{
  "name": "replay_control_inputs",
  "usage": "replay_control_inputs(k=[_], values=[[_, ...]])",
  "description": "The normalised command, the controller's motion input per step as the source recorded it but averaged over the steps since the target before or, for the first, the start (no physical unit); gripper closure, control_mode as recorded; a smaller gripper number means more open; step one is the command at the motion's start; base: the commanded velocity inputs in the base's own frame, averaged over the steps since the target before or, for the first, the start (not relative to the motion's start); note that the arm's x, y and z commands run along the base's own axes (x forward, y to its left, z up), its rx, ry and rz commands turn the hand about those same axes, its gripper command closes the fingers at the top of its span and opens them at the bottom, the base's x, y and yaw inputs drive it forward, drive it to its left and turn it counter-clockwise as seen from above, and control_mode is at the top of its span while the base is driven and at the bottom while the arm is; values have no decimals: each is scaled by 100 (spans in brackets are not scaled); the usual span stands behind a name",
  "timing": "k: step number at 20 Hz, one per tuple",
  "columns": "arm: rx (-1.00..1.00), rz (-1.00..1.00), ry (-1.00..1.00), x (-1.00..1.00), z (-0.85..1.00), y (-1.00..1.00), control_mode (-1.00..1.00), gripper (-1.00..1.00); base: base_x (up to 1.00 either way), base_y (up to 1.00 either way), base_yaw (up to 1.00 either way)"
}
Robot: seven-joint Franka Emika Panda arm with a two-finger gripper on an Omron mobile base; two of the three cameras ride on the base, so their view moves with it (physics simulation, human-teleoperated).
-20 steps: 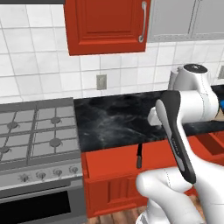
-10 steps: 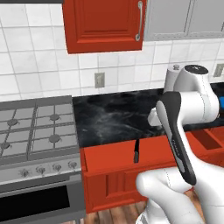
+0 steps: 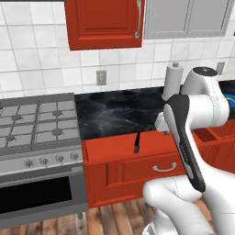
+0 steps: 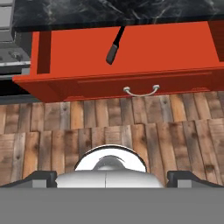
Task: Pick up the knife from the drawer and place it on the cutting board. Then place the meat from the plate to the cutting board.
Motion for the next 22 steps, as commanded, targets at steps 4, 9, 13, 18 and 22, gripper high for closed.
replay_control_inputs(k=[4,9,13,18,22], values=[[0,0,0,0,0,0,100,-100,-36,0,0],[0,0,0,0,0,0,100,-100,0,-2,0],[0,0,0,0,0,0,100,-100,0,-11,7],[0,0,0,0,0,0,100,-100,0,-11,10],[3,3,1,0,0,-4,-100,-100,0,-3,4]])
